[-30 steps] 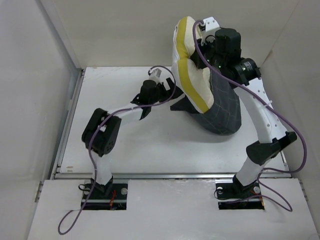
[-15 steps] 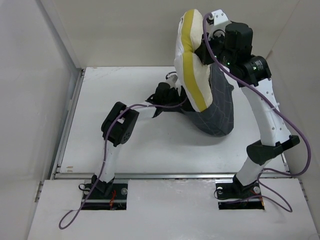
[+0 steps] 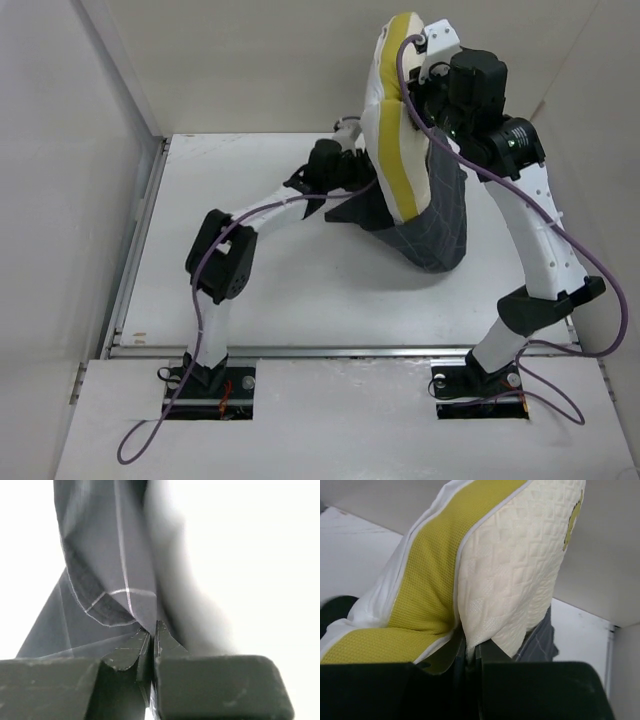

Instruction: Put the pillow into the pillowcase

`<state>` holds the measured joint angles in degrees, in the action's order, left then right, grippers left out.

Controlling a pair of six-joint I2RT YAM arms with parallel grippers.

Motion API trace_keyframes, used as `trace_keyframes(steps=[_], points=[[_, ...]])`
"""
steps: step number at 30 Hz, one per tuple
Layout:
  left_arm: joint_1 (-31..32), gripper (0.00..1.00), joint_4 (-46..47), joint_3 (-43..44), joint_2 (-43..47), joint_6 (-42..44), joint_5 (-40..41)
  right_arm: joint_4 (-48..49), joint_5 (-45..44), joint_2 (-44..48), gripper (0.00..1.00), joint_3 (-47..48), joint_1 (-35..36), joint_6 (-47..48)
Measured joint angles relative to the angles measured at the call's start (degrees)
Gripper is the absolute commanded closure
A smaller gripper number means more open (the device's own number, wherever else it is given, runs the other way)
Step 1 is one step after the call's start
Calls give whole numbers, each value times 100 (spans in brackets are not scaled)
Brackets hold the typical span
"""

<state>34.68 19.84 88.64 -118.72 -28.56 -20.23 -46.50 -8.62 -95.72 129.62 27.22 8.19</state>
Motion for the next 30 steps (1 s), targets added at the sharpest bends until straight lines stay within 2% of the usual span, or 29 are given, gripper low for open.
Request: trace_keyframes(steps=[6, 10, 12, 15, 18, 19, 20, 25, 27, 30], points=[[46, 100, -1303, 1419, 1189, 586, 365, 723, -1316, 354, 100, -254, 162, 551], [-37, 100, -1700, 1692, 1585, 835, 468, 1143, -2061, 752, 100, -785, 315, 728], [-92, 100, -1757, 1663, 1613, 866, 518, 1290, -2061, 767, 100, -1005, 404, 754], [-195, 100, -1558, 944, 1718, 811, 570, 1453, -1613, 680, 100, -1445, 498, 809], [-424, 100, -1182, -153, 1786, 553, 525, 1460, -1016, 282, 100, -1596, 654, 898], [-557, 100, -977, -728, 1810, 393, 415, 1488, -800, 63, 100, -1504, 728, 944], [-592, 100, -951, -879, 1810, 345, 380, 1508, -603, -131, 100, -1379, 796, 973], [-1187, 100, 203, -2774, 1930, -227, 129, 1198, 516, -1558, 100, 122, 1296, 1211], [-1408, 100, 546, -3241, 1967, -450, 7, 1132, 756, -2000, 92, 505, 1611, 1292], [-1670, 100, 822, -3661, 2055, -704, -153, 1032, 1209, -2321, 74, 507, 2057, 1384]])
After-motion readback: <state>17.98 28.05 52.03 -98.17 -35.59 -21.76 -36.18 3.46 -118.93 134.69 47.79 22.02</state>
